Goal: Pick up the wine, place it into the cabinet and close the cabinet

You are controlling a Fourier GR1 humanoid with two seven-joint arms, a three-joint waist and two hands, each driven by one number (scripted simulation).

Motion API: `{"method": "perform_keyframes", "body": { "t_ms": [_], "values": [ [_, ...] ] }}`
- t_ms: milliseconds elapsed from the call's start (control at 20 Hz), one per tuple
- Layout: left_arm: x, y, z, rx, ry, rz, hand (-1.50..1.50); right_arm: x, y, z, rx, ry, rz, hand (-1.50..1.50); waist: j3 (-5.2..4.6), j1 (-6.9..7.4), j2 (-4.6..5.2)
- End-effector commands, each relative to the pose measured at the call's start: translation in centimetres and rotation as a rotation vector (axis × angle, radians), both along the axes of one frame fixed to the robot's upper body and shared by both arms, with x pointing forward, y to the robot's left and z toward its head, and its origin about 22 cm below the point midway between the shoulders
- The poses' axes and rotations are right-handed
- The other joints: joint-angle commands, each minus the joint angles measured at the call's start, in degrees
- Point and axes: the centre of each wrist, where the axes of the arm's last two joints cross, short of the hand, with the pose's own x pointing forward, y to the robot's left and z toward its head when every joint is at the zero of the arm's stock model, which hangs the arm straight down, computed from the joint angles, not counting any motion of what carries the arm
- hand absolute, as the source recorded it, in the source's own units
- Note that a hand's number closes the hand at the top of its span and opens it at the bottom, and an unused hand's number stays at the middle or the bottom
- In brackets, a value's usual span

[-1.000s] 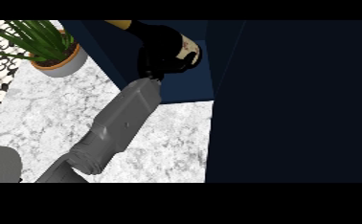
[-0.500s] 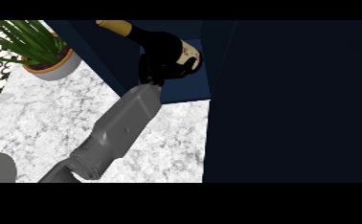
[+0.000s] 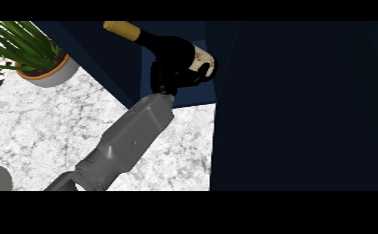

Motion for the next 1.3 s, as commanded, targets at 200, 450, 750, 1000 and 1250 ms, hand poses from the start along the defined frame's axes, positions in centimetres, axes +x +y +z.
{"method": "perform_keyframes", "body": {
  "t_ms": [200,450,750,1000,1250],
  "values": [
    [-0.1,-0.4,0.2,-0.033,-0.005,0.068,-1.50,0.1,0.2,-0.2,-0.003,-0.012,-0.003,-1.50,0.01,-0.64,0.34],
    [0.7,-0.7,1.3,-0.061,-0.004,0.079,-1.50,-0.2,-0.3,-0.3,-0.016,0.007,0.018,-1.50,0.05,-0.01,0.22],
    [0.1,-0.3,-0.1,0.043,0.006,0.127,-1.50,-0.3,0.3,-0.2,-0.014,0.010,0.031,-1.50,0.04,-0.41,0.26],
    [1.2,-1.6,2.2,0.168,-0.040,0.062,-1.50,0.9,0.3,-0.6,-0.005,0.008,0.030,-1.50,0.09,0.46,0.29],
    [1.0,-1.4,1.7,0.194,-0.083,0.044,-1.50,-0.5,-0.3,0.2,-0.010,-0.007,0.013,-1.50,0.05,0.29,0.05]
  ]
}}
